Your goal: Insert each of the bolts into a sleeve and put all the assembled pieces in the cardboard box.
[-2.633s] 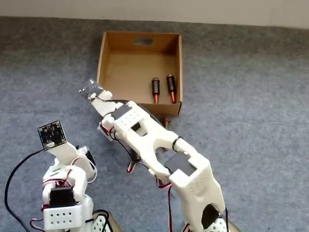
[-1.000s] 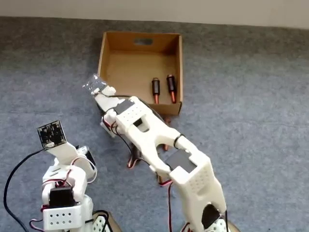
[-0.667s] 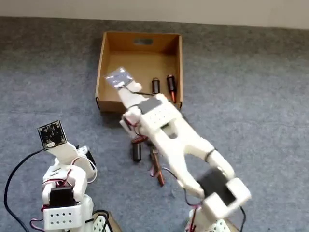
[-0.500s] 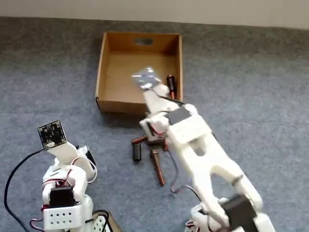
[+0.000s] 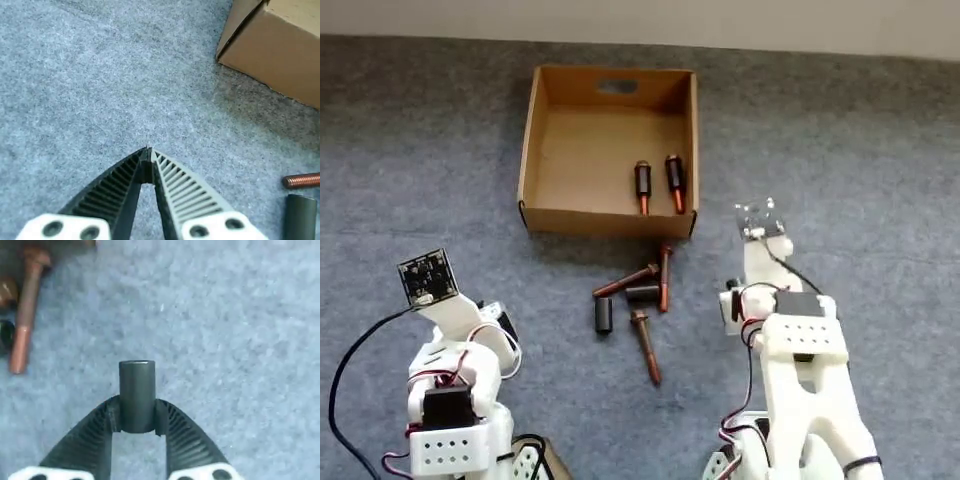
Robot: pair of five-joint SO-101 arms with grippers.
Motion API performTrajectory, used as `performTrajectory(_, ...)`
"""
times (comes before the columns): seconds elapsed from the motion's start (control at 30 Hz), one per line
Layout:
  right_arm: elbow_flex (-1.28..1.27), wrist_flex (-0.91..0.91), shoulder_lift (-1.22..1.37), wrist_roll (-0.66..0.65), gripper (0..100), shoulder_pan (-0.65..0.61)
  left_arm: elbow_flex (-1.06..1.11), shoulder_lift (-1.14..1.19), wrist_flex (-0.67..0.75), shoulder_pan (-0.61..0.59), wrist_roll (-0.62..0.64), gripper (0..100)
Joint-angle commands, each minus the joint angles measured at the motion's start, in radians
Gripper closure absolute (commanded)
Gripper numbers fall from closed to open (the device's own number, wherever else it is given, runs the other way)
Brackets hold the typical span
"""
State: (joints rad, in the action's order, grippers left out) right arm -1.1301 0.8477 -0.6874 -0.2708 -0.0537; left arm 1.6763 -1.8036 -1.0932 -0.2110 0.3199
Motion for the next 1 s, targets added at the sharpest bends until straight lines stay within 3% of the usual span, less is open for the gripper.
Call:
performTrajectory(0.0, -0.016, -0.016, -0.015, -0.014, 99.3, -0.062, -0.012, -0.008, 0.015, -0.007, -0.006, 99)
performTrajectory(0.33, 0.159, -0.015, 0.430, -0.012, 99.1, -0.088, -0.012, -0.007, 0.011, -0.012, -0.006, 99)
performTrajectory(0.57, 0.173, -0.015, 0.446, -0.017, 84.0, -0.091, -0.012, -0.007, 0.014, -0.010, -0.006, 99)
performTrajectory(0.97, 0.277, -0.016, 0.461, -0.018, 87.2, -0.145, -0.010, -0.007, 0.015, -0.008, -0.008, 99)
